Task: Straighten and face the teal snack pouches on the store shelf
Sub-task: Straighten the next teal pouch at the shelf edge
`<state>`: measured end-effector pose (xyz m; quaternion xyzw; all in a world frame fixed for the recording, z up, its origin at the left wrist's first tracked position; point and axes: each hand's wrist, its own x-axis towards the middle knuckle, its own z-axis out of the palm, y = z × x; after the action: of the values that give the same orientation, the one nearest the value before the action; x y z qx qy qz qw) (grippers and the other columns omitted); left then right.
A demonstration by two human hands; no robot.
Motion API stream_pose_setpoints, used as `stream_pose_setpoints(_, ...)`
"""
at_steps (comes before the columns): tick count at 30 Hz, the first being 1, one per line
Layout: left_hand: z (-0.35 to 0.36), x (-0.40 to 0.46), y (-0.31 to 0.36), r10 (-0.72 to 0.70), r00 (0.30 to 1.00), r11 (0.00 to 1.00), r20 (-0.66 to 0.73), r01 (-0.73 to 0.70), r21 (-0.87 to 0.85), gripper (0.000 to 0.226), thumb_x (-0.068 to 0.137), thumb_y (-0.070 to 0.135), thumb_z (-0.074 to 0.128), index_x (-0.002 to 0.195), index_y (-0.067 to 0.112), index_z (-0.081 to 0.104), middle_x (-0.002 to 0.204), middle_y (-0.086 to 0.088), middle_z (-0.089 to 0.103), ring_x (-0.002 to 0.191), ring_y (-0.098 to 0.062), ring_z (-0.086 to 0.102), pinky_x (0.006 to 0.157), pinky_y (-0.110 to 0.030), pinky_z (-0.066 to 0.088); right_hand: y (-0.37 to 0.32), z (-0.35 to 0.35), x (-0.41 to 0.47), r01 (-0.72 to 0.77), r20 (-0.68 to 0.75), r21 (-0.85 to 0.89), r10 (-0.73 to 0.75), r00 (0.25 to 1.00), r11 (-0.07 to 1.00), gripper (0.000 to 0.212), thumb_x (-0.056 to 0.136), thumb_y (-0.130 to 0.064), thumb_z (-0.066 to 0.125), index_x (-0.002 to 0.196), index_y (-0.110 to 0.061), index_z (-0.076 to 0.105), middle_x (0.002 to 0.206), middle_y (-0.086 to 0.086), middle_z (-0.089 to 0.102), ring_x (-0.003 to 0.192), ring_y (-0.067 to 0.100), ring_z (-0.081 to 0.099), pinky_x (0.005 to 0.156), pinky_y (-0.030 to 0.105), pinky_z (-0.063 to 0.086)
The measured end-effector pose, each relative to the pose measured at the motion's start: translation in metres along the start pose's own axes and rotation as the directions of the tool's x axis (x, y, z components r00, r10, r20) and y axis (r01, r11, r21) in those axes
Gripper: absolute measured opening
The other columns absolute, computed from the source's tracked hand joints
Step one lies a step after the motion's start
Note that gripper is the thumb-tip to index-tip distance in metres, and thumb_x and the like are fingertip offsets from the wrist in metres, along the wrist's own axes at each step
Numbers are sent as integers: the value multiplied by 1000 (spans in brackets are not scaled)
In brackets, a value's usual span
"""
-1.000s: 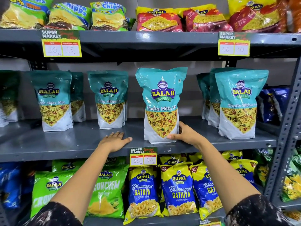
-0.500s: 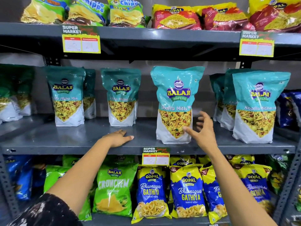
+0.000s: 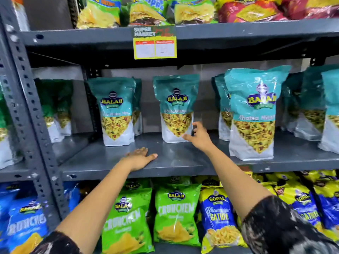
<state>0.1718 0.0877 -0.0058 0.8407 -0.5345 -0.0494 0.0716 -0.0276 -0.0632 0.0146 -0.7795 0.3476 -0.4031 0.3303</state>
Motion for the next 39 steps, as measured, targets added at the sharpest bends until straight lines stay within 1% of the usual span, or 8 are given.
stream_pose_setpoints(2,1,3,-2,6,1000,1000,-8,-6,17,80,91,66,26,153,17,13,163,1,9,150,-17,11,123,-44,11,-1,10,15,-86,59,35,84,995,996,97,75,-36,79,147,-9,20,147,16,36,134,36,40,103,44,40)
stream_pose_setpoints(4,1,3,-1,11,1000,1000,-20,-11,21,81,90,67,25,153,17,14,163,1,10,150,-17,12,123,-43,13,-2,12,23,-98,70,32,96,993,995,100,75,-31,81,149,-6,18,155,15,29,140,36,34,110,44,35)
stream_pose_setpoints(13,3,4,-5,7,999,1000,-45,-7,0,81,90,68,25,153,17,14,163,1,11,150,-17,12,124,-42,13,7,20,56,-142,187,161,111,976,977,82,69,-9,84,138,-11,39,146,12,47,131,28,46,105,33,38)
stream_pose_setpoints(17,0,-1,-3,6,998,1000,-56,-7,-2,80,91,66,25,153,18,14,163,2,10,150,-16,11,124,-41,12,13,22,61,-157,144,232,126,982,960,96,50,-22,94,131,-16,43,137,7,54,115,20,52,97,31,42)
stream_pose_setpoints(21,1,-6,-2,2,999,1000,-49,-2,3,78,92,64,25,153,16,15,163,0,11,150,-17,11,123,-40,12,18,22,60,-195,128,167,175,976,966,108,53,-23,94,141,-13,33,144,7,50,128,26,49,99,32,42)
stream_pose_setpoints(25,-2,-4,0,-14,1000,1000,-13,14,21,75,94,61,22,153,15,12,163,-1,7,151,-17,8,124,-44,11,13,18,45,-185,129,146,166,978,972,134,24,-45,96,140,-16,34,141,6,52,126,25,51,98,32,44)
stream_pose_setpoints(29,1,-8,1,-16,999,1000,-30,17,17,71,96,57,22,153,15,13,163,0,7,151,-16,8,123,-43,11,10,12,22,-176,150,107,159,976,979,115,46,-32,96,139,-18,32,136,-1,51,126,22,49,97,32,43)
stream_pose_setpoints(39,13,-23,-3,39,979,999,-201,-38,9,50,103,31,25,148,12,31,160,-2,25,148,-15,23,123,-38,18,9,1,-22,-137,140,76,125,982,988,105,55,-39,91,135,-15,28,124,-3,50,115,17,49,91,30,43)
